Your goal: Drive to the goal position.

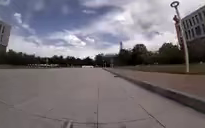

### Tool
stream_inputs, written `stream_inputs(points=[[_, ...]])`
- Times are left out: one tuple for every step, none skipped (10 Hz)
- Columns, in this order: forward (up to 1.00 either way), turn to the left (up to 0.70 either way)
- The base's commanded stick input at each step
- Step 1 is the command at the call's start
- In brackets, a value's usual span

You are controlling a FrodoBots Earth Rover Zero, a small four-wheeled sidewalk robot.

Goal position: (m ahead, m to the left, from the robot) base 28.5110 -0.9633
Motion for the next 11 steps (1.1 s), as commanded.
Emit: stream_inputs(points=[[1.00, 0.00], [1.00, 0.00], [1.00, 0.01], [1.00, 0.02], [1.00, 0.02], [1.00, 0.02], [1.00, 0.03], [1.00, 0.06], [1.00, 0.09], [1.00, 0.11], [1.00, 0.07]])
